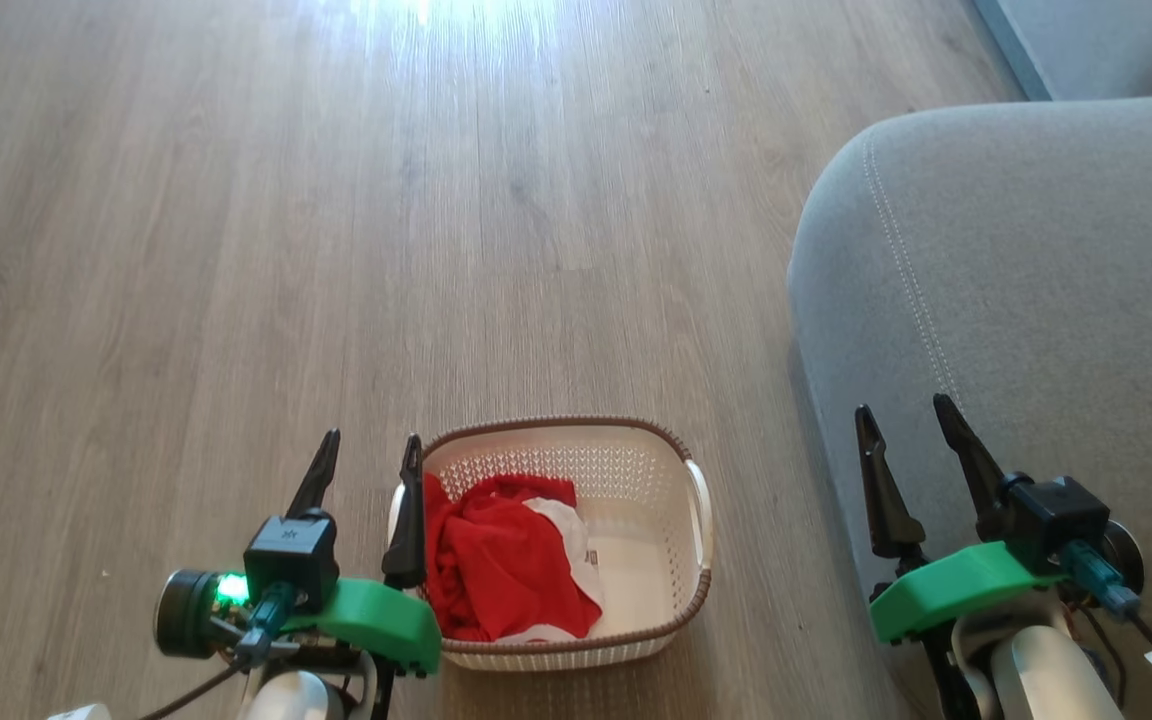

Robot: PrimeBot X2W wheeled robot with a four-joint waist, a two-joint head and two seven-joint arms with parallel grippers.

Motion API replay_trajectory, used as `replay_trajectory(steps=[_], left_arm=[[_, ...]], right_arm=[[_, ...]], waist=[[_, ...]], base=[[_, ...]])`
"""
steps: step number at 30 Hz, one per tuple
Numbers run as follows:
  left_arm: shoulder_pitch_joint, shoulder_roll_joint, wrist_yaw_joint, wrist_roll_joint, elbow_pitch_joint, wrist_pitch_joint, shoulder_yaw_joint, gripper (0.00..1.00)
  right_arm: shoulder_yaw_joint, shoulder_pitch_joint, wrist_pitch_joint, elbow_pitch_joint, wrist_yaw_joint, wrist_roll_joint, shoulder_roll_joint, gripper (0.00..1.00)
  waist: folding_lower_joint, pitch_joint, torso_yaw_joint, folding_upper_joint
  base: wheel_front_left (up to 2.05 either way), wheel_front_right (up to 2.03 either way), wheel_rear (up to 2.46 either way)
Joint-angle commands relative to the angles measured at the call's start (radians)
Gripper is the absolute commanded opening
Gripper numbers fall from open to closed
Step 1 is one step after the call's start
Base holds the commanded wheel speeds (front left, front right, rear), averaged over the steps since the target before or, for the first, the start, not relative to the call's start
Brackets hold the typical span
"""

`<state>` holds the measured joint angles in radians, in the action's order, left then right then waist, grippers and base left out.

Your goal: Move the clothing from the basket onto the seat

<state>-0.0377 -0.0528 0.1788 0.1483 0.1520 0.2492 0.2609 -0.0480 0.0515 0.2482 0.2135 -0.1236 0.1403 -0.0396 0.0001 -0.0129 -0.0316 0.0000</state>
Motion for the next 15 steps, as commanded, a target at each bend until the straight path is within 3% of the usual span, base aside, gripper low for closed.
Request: replay_trajectory(steps=[1,6,15], left_arm=[[-0.035,0.002,-0.002,0.002,-0.022,0.013,-0.029,1.0],[-0.039,0.002,-0.013,-0.005,0.009,0.013,-0.024,1.0],[-0.178,0.003,-0.06,-0.089,0.137,0.013,-0.025,1.0]], right_arm=[[-0.021,0.048,0.014,-0.028,-0.007,-0.014,-0.011,1.0],[-0.017,0.051,0.014,-0.039,-0.007,-0.007,-0.011,1.0],[-0.013,0.106,0.014,-0.135,-0.007,-0.007,-0.011,1.0]], waist=[[-0.0001,0.007,-0.004,0.0],[-0.0001,0.058,-0.027,0.0],[-0.0001,0.318,-0.072,0.0]], base=[[0.0,0.0,0.0],[0.0,0.0,0.0],[0.0,0.0,0.0]])
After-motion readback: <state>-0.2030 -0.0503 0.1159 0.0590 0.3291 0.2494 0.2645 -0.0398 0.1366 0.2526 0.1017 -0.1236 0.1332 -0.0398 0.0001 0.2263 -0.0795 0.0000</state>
